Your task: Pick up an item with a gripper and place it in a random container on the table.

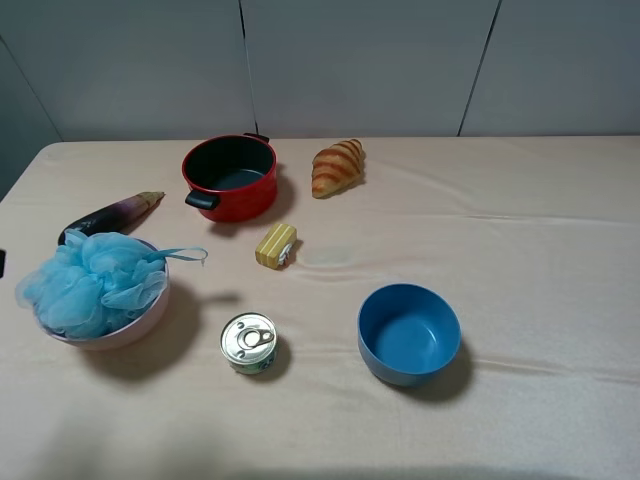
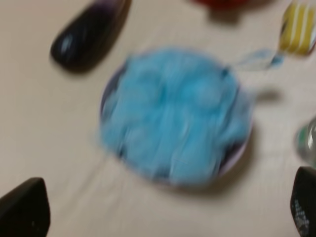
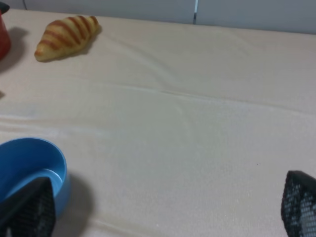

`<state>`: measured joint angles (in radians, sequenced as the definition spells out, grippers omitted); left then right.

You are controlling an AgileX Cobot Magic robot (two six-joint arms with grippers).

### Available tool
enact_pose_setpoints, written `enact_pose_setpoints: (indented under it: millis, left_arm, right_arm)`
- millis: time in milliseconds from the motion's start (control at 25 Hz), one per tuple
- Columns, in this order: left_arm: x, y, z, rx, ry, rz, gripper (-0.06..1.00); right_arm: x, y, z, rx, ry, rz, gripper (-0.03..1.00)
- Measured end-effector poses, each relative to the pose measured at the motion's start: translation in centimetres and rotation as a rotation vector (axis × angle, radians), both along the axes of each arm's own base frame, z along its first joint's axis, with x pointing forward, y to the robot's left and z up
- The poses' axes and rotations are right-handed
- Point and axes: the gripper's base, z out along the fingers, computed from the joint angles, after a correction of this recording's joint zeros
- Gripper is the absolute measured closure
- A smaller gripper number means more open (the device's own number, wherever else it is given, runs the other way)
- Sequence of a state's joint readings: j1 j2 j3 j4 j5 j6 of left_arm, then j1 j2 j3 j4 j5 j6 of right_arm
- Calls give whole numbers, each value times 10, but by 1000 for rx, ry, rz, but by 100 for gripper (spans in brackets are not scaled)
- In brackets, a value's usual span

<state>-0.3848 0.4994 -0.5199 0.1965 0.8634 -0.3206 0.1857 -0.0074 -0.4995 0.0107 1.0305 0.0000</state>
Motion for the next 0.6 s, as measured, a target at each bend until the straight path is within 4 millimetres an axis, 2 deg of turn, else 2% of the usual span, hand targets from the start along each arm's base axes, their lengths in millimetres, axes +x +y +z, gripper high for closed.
enact_pose_setpoints:
  millis: [240,600]
  left_arm:
    - [-24,9,1,14,-16,-2,-4]
    - [-35,10,4,34,-91,13,-4]
  right_arm:
    - [0,0,0,0,0,0,27]
    - [0,0,0,0,0,0,27]
